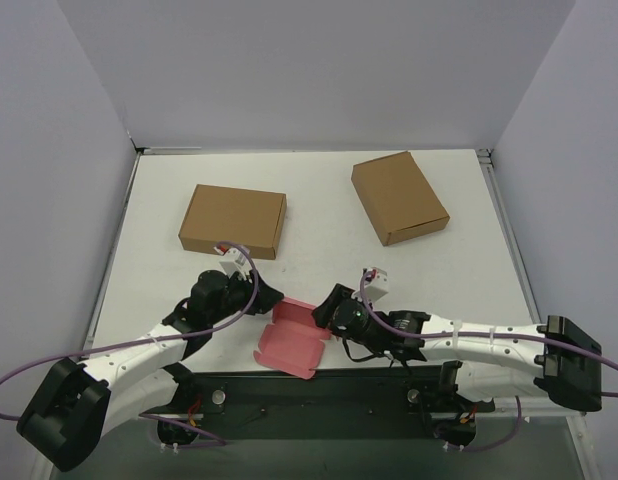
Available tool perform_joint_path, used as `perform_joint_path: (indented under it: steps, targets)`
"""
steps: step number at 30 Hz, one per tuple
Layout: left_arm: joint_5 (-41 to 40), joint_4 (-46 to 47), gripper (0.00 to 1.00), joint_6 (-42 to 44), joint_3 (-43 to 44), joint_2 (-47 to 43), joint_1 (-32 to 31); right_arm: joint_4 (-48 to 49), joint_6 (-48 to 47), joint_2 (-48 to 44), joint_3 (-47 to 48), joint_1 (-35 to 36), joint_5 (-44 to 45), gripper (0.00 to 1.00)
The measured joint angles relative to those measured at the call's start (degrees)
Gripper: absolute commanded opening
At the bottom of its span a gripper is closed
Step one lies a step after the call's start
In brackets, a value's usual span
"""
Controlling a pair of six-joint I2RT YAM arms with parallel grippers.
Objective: Fold the paper box
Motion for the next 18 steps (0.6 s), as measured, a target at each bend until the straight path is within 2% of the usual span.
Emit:
perform_joint_path:
  steps: [18]
  targets:
    - [1.88,9.22,0.44,-1.29,-5.99,-1.75,0.00,8.81,2.29,1.46,-4.44,-2.05,0.68,0.52]
